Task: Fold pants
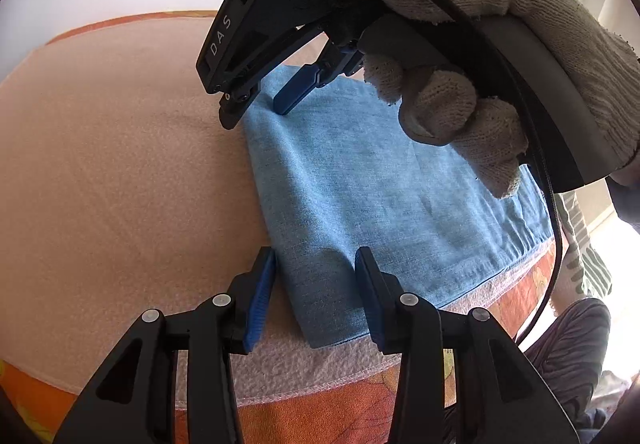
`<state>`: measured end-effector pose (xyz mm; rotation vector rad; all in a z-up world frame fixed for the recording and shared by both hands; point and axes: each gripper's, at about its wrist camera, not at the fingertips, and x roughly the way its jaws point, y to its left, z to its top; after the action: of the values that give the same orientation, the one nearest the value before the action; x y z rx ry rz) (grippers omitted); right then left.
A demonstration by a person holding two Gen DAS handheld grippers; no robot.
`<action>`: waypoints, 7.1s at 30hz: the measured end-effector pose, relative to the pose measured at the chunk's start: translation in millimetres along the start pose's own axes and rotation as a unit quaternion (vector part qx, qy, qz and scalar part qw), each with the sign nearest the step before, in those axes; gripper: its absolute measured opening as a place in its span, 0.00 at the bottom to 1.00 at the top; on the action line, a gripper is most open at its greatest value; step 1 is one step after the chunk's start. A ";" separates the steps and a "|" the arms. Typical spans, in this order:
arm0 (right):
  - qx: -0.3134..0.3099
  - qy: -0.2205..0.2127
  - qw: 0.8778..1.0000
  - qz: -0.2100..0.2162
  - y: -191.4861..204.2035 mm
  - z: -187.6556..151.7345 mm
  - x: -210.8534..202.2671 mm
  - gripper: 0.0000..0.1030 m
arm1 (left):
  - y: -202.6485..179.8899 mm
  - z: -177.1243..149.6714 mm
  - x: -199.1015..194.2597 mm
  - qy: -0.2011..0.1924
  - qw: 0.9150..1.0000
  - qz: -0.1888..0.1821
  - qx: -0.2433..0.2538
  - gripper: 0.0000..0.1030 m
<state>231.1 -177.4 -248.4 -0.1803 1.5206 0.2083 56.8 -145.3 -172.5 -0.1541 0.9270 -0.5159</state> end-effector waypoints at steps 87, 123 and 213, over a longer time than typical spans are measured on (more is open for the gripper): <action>0.341 -0.260 0.899 0.091 -418.7 -310.0 -145.0 0.02 | -335.6 59.1 134.0 0.044 0.941 -0.262 0.211 0.08; 0.294 -0.258 0.920 -0.011 -391.2 -373.2 -136.2 0.43 | -207.0 79.5 89.2 0.060 0.980 -0.090 0.168 0.39; 0.235 -0.280 0.930 0.026 -388.5 -330.2 -88.7 0.15 | -210.3 126.2 164.5 0.005 0.993 -0.078 0.085 0.10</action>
<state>3.7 -637.1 -178.9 0.2861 0.9652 -0.0680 162.4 -419.6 -143.6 -0.0690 0.8796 -0.7382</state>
